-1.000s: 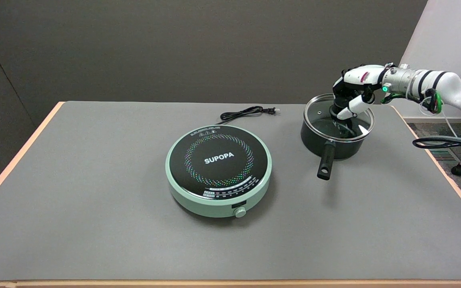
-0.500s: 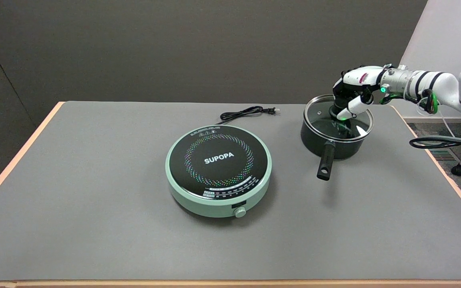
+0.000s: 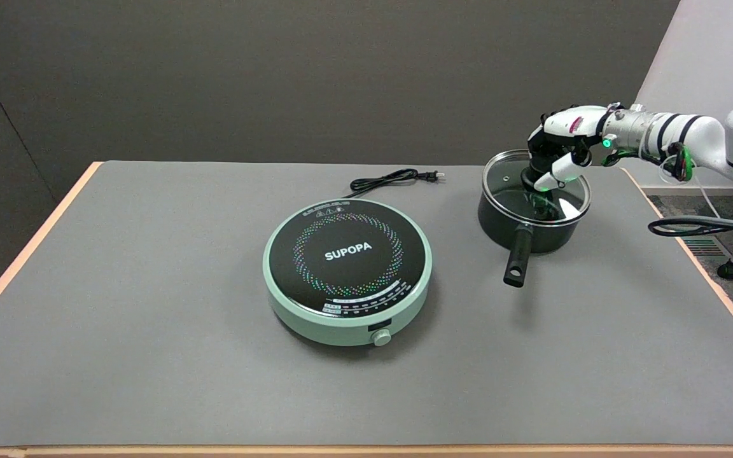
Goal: Place the pot lid onto the pot.
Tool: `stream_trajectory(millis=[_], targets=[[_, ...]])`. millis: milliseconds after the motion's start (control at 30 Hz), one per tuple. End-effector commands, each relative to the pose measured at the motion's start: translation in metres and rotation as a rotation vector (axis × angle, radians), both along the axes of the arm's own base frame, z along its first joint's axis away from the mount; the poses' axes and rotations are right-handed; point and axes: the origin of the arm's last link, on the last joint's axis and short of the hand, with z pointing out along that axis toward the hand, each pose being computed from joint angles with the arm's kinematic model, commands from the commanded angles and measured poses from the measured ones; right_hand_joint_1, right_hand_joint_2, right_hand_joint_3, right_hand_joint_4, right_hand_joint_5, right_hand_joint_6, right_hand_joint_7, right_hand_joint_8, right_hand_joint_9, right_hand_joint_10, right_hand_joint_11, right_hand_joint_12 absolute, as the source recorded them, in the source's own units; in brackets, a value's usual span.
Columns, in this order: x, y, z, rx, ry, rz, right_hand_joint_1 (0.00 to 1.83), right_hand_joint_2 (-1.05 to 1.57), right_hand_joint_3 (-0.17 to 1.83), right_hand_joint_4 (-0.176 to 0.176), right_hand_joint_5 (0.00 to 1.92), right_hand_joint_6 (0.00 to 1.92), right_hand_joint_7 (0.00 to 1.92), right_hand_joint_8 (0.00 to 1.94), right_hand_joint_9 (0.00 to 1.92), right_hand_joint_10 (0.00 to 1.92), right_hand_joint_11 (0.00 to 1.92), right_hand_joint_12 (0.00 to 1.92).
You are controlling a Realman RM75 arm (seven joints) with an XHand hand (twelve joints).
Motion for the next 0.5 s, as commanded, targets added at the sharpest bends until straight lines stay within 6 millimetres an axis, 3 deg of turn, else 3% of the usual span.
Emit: stream_trajectory(millis=[33, 500], targets=[[-0.0020, -0.0008, -0.0011, 0.003, 0.002, -0.006, 1.21, 1.01, 0.31, -0.056, 0.76, 1.32, 1.03, 1.04, 0.93, 1.41, 0.68, 1.35], [-0.0019, -0.0002, -0.0011, 0.013, 0.019, -0.013, 1.21, 1.02, 0.29, -0.053, 0.76, 1.32, 1.02, 1.04, 0.93, 1.41, 0.70, 1.32]])
